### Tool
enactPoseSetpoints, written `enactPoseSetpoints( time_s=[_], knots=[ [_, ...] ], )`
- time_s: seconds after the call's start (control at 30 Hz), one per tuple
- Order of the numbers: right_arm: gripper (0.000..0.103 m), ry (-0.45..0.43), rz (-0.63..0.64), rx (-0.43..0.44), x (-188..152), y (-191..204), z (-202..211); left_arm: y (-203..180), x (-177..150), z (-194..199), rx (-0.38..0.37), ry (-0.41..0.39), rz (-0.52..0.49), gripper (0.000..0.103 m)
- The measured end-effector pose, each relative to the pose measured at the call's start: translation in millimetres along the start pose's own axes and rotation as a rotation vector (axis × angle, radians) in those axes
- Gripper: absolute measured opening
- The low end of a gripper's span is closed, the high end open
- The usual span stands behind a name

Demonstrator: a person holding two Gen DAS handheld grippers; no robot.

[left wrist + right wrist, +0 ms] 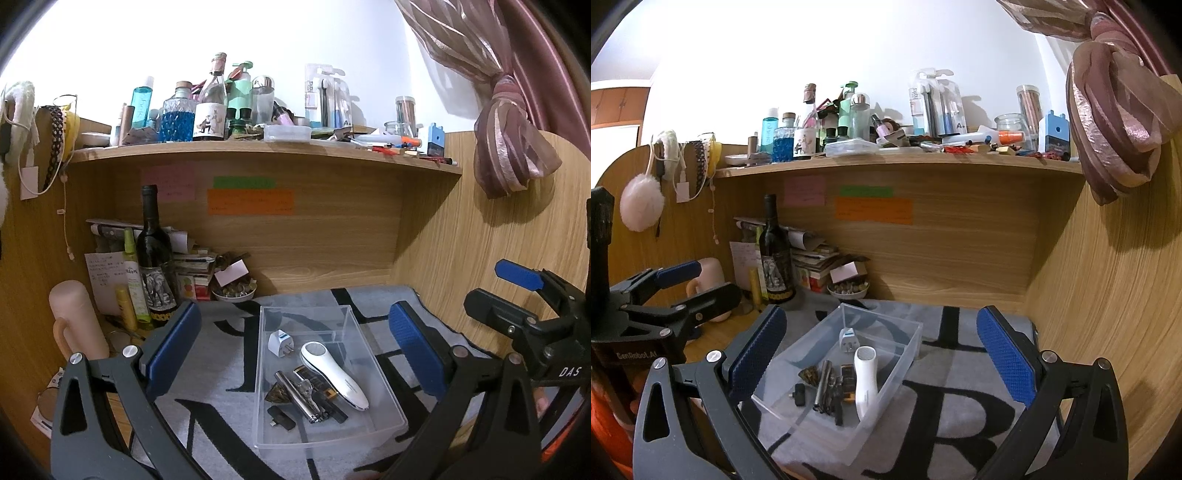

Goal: Organize rigid objects

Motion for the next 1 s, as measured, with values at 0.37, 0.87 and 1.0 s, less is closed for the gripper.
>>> enactPoseSetpoints(
  time_s=[0.37, 0.87, 1.0],
  knots=[
    [0.103, -0.001, -0.003, -0.004, 0.4, -6.5, -0.3, -0.1, -2.4, -5.6, -0.004, 0.013, -0.003, 0.103],
    [0.103, 0.006, 0.011, -0.005, -0.5, -6.6, -3.3, -1.1, -2.5, -7.7, -0.023, 0.017, 0.007, 0.103],
    [0.103, 0.01, 0.01, -0.007, -0.1, -7.1, -3.6, -0.4, -2.7, -9.2, -0.026, 0.02, 0.011, 0.103]
  ],
)
Point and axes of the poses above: each gripper's, at about its wrist camera, not at the fingertips, and z roughly against the way its jaws point, y to its left, x to its top, the point moved 8 cm from there along -z, roughly the way its jaws point, and after that the axes turned 14 degrees about x, right-handed, at the moved point
